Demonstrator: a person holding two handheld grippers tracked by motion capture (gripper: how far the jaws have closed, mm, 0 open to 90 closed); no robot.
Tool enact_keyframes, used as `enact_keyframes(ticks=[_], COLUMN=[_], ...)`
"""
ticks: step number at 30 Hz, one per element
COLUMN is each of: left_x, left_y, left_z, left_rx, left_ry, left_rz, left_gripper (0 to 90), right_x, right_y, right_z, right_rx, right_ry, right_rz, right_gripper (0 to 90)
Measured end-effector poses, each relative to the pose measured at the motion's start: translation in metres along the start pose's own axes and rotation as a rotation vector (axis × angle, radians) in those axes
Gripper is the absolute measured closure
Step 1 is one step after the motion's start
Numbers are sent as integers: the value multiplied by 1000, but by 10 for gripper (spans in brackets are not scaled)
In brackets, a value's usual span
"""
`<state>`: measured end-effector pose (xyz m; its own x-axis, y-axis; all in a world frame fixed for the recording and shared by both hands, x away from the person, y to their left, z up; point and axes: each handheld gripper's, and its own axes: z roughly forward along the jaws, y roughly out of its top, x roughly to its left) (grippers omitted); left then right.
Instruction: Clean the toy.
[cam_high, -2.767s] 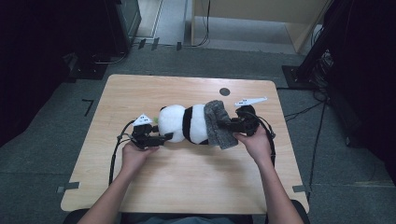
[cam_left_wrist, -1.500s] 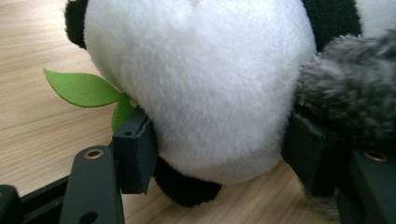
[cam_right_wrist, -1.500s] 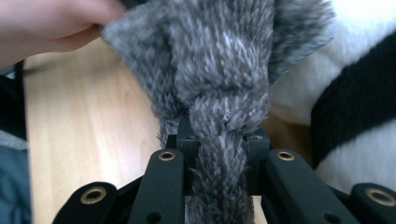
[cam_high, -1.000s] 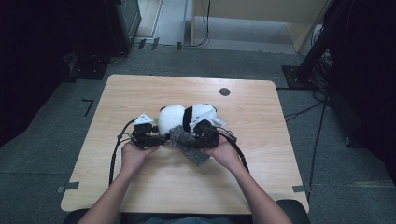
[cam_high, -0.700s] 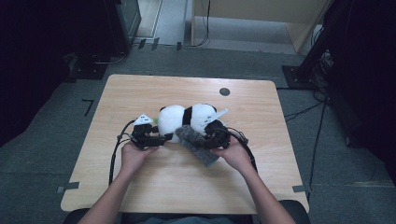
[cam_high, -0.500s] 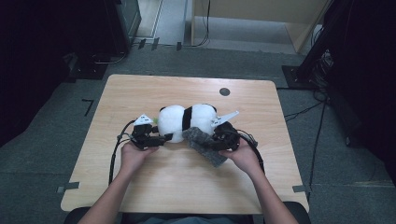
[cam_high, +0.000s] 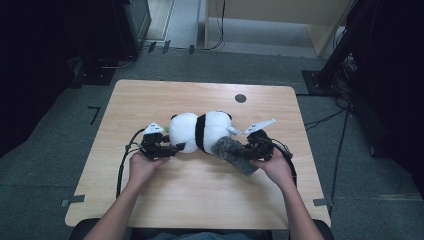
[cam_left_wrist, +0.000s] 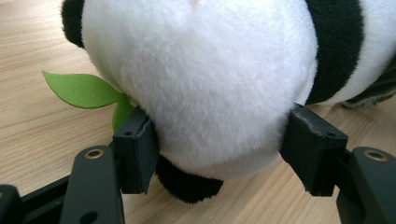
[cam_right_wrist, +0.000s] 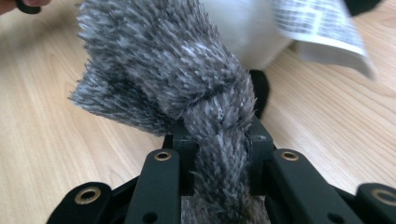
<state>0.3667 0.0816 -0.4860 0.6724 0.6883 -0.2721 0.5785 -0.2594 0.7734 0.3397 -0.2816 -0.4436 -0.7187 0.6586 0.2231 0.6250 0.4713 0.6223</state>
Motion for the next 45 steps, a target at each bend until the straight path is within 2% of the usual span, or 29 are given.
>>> enact_keyframes(ticks=[8,12,14,17,19,22,26,34,38,45], left_x=[0,0,0,0,0,0,0,0,0,-1], left_y=[0,0,0,0,0,0,0,0,0,-1], left_z=[0,0,0,0,0,0,0,0,0,0], left_rx=[3,3,2,4,5,6,6,4,3,-8], left_ry=[3,3,3,3,2,3,3,4,6,9], left_rz=[5,4,4,5,5,4,4,4,2,-5], left_gripper=[332,332,332,332,332,332,332,333,332,337], right_x=[-15,-21,-24,-24,-23,-16,1,34,48,64], right_y=[-5,-7,-8,-6,-5,0,9,27,37,56], right_z=[-12,-19,-23,-31,-36,-42,-46,-44,-31,5], right_rx=[-33,-64,-90,-110,-130,-146,-154,-146,-127,-88], right_ry=[-25,-34,-24,-33,-23,-2,17,61,89,140], right_rz=[53,94,118,126,128,109,64,-24,-62,-90], right_gripper=[733,737,740,746,753,756,758,757,757,756])
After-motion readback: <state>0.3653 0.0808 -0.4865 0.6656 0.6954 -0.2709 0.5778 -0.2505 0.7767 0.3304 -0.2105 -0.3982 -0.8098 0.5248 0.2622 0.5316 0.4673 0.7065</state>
